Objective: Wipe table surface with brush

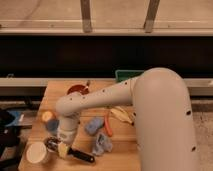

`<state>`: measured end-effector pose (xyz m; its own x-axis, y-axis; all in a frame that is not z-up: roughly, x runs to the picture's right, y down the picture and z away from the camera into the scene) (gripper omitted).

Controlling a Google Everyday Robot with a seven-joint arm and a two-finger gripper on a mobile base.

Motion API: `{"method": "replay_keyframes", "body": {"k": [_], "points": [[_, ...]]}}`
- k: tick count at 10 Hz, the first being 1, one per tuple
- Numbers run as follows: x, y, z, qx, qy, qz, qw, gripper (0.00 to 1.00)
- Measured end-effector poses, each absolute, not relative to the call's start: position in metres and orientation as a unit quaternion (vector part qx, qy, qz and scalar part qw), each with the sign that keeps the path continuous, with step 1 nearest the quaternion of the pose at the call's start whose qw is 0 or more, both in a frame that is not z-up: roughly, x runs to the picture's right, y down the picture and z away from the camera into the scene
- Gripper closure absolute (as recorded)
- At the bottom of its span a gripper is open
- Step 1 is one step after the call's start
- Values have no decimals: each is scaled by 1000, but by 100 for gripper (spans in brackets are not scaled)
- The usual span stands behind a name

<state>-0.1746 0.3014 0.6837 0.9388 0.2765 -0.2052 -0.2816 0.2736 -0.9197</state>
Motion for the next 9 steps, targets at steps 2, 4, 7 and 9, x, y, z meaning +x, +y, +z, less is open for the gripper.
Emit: {"method": "replay_keyframes", "body": {"k": [2,4,7,9], "points": [[-138,322,672,-588,28,193,785,100],[-101,339,665,-596,56,218,771,100],[-62,341,673,-593,86,249,761,100],[-56,327,690,-584,90,256,765,100]]}}
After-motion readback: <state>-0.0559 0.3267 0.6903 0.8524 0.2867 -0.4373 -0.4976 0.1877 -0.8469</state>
